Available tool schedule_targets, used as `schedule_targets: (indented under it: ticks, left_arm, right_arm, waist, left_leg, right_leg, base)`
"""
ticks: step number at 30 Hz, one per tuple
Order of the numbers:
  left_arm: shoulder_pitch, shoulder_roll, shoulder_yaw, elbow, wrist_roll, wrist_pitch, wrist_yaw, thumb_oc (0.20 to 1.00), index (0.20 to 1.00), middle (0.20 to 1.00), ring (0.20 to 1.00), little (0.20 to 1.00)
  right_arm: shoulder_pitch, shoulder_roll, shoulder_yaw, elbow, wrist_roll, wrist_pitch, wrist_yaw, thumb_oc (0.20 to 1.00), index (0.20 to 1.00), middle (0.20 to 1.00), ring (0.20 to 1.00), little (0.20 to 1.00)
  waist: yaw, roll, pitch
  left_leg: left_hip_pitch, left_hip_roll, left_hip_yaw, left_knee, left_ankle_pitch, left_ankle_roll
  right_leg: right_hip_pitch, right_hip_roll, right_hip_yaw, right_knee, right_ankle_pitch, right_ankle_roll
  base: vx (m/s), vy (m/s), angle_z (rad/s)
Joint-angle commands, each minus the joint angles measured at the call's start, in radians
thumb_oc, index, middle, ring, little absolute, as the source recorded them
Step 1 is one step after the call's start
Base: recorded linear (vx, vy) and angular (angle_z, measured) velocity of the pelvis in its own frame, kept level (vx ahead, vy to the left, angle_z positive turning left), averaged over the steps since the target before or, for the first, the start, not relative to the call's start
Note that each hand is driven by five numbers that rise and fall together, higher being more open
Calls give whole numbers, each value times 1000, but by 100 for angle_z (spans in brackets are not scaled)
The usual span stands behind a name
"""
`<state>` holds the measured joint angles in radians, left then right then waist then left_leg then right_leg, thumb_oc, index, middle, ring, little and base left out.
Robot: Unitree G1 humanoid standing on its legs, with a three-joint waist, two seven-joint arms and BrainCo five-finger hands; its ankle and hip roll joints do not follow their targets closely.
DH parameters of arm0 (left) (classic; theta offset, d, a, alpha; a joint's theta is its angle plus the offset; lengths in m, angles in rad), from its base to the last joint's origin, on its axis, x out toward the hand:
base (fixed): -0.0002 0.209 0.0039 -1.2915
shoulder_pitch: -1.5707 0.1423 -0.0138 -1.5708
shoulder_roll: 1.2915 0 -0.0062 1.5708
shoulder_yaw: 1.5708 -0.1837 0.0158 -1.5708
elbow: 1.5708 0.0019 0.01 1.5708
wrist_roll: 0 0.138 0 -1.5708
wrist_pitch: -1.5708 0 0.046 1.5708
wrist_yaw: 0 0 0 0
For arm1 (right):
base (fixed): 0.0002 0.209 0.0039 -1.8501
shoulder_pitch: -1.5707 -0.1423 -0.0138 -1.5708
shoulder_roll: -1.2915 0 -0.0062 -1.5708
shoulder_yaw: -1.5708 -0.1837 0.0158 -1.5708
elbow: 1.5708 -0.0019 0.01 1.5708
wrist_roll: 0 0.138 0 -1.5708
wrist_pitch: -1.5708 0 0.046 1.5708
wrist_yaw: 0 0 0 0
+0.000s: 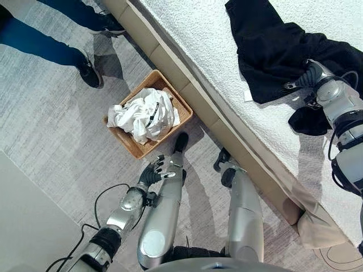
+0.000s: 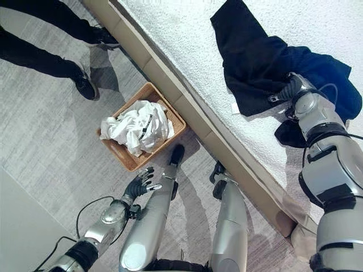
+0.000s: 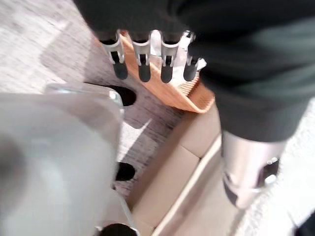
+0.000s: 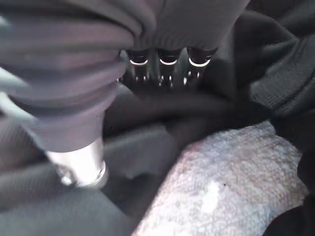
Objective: Pick up clothes into the bucket
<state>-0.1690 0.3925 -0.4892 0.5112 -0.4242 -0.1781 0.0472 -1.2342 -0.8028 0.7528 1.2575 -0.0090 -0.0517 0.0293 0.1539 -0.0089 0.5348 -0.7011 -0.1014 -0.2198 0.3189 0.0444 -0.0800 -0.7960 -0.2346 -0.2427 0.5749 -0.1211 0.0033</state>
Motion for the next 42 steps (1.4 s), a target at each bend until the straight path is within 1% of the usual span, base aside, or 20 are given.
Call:
schedule_targets:
  ticks: [1,2,4,5,6,7,11,16,19,23,24,27,28,29,30,31,33,34,35,42]
  left_arm:
    - [21,-22,-10,-50,12,-6,-11,1000,1000,1000,1000,1000]
    - [21,-21,-5,-49,9,-9,-8,1000,1000,1000,1000,1000]
    - [20,-22,-2,-49,5,-10,-4,1000,1000,1000,1000,1000]
    - [14,-24,13,-44,-1,-14,9,1000,1000,1000,1000,1000]
    - [6,-23,20,-47,-3,-17,14,1000,1000,1000,1000,1000]
    - [3,-23,31,-42,0,-20,20,1000,1000,1000,1000,1000]
    - [11,-11,52,-44,6,-29,25,1000,1000,1000,1000,1000]
    - [28,29,94,-86,24,-39,27,1000,1000,1000,1000,1000]
    - [28,58,95,-130,28,-43,18,1000,1000,1000,1000,1000]
    - [-14,140,106,-255,51,-63,-1,1000,1000,1000,1000,1000]
    - [-15,142,105,-256,51,-63,-1,1000,1000,1000,1000,1000]
    - [-38,171,135,-337,54,-67,-4,1000,1000,1000,1000,1000]
    - [-38,171,134,-337,54,-67,-4,1000,1000,1000,1000,1000]
    - [-60,173,151,-362,65,-69,3,1000,1000,1000,1000,1000]
    - [-60,173,150,-362,65,-69,3,1000,1000,1000,1000,1000]
    - [-87,167,148,-369,71,-65,-3,1000,1000,1000,1000,1000]
    - [-97,166,147,-378,75,-63,-3,1000,1000,1000,1000,1000]
    - [-135,155,132,-376,95,-62,-1,1000,1000,1000,1000,1000]
    - [-135,154,131,-375,95,-62,0,1000,1000,1000,1000,1000]
    - [-245,109,95,-382,151,-43,24,1000,1000,1000,1000,1000]
  right_arm:
    - [15,-76,21,-48,26,-8,14,228,228,228,228,228]
    - [7,-83,20,-64,28,-10,2,200,200,200,200,200]
    - [-2,-86,15,-79,32,-10,-15,200,200,200,200,200]
    - [-4,-98,-14,-111,48,-15,-62,200,200,200,200,200]
    - [-9,-108,-33,-149,55,-19,-91,200,200,200,200,200]
    - [0,-118,-51,-192,65,-24,-111,200,200,200,200,200]
    - [8,-152,-83,-294,90,-36,-128,200,200,200,200,200]
    - [27,-174,-97,-448,101,-55,-137,200,200,200,200,200]
    - [49,-182,-117,-503,121,-64,-138,200,200,200,200,200]
    - [156,-183,-199,-648,229,-99,-122,200,200,200,200,200]
    - [159,-183,-202,-649,228,-99,-122,200,200,200,200,200]
    - [254,-180,-259,-757,310,-110,-77,200,200,200,200,200]
    - [254,-180,-259,-757,310,-110,-77,200,200,200,200,200]
    - [297,-189,-285,-831,350,-114,-57,200,200,200,200,200]
    - [298,-189,-286,-831,349,-114,-57,200,200,200,200,200]
    - [347,-187,-309,-886,390,-116,-35,200,200,200,200,200]
    - [370,-187,-326,-919,402,-114,-24,200,200,200,200,200]
    - [390,-178,-332,-953,431,-115,-2,200,200,200,200,200]
    - [392,-178,-334,-954,431,-115,-2,200,200,200,200,200]
    - [407,-155,-333,-1093,478,-101,37,200,200,200,200,200]
  waist:
    - [-41,72,-15]
    - [-42,69,-15]
    - [-45,66,-15]
    - [-49,59,-15]
    - [-51,58,-15]
    - [-55,52,-15]
    - [-66,26,-15]
    - [-85,-32,-15]
    - [-89,-48,-23]
    - [-119,-80,-110]
    - [-119,-82,-111]
    - [-136,-101,-181]
    - [-136,-102,-181]
    - [-148,-105,-223]
    - [-148,-105,-223]
    - [-161,-106,-265]
    - [-163,-107,-281]
    - [-171,-106,-320]
    - [-171,-107,-319]
    - [-191,-97,-425]
  left_leg:
    - [0,23,-5,10,-27,7]
    - [6,23,-4,8,-27,7]
    - [11,25,-2,5,-27,6]
    - [26,31,2,-3,-25,5]
    - [11,31,2,-10,6,6]
    - [23,32,6,-12,4,6]
    - [77,37,20,-6,-13,5]
    - [188,67,62,6,-47,7]
    - [232,74,74,5,-57,7]
    - [340,89,100,-20,-84,7]
    - [339,88,99,-24,-78,7]
    - [414,99,132,-50,-94,10]
    - [414,98,132,-51,-94,10]
    - [452,102,148,-67,-101,11]
    - [452,102,148,-67,-101,11]
    - [486,103,158,-84,-106,13]
    - [506,103,160,-94,-108,13]
    - [535,103,167,-107,-112,13]
    - [537,103,166,-108,-112,13]
    - [633,110,193,-151,-129,15]
  right_leg:
    - [81,-15,45,-21,-28,92]
    - [87,-14,47,-27,-26,93]
    - [93,-12,48,-33,-23,94]
    - [110,-8,51,-48,-16,95]
    - [100,-7,44,-64,17,88]
    - [115,-4,46,-72,20,89]
    - [185,3,47,-111,35,94]
    - [297,37,76,-178,64,105]
    - [351,46,79,-204,67,108]
    - [466,60,80,-276,81,120]
    - [466,60,79,-281,86,120]
    - [540,78,96,-337,97,127]
    - [539,78,95,-337,97,127]
    - [573,84,106,-366,100,131]
    - [573,84,106,-367,100,131]
    - [604,89,109,-386,99,134]
    - [624,90,110,-396,98,135]
    - [654,93,109,-408,93,136]
    - [656,93,109,-409,93,136]
    - [751,94,112,-453,84,139]
  base:
    - [0,0,0]
    - [0,0,0]
    - [-5,6,-2]
    - [-86,49,-3]
    - [-81,56,-5]
    - [-76,54,-8]
    - [-7,27,-7]
    - [18,46,-24]
    - [27,18,-39]
    - [82,33,-16]
    - [72,31,-20]
    - [84,26,-24]
    - [82,33,-36]
    - [67,25,-27]
    - [150,41,-32]
    - [110,21,-25]
    - [105,13,-21]
    - [74,0,-14]
    - [127,10,-4]
    - [91,4,-3]
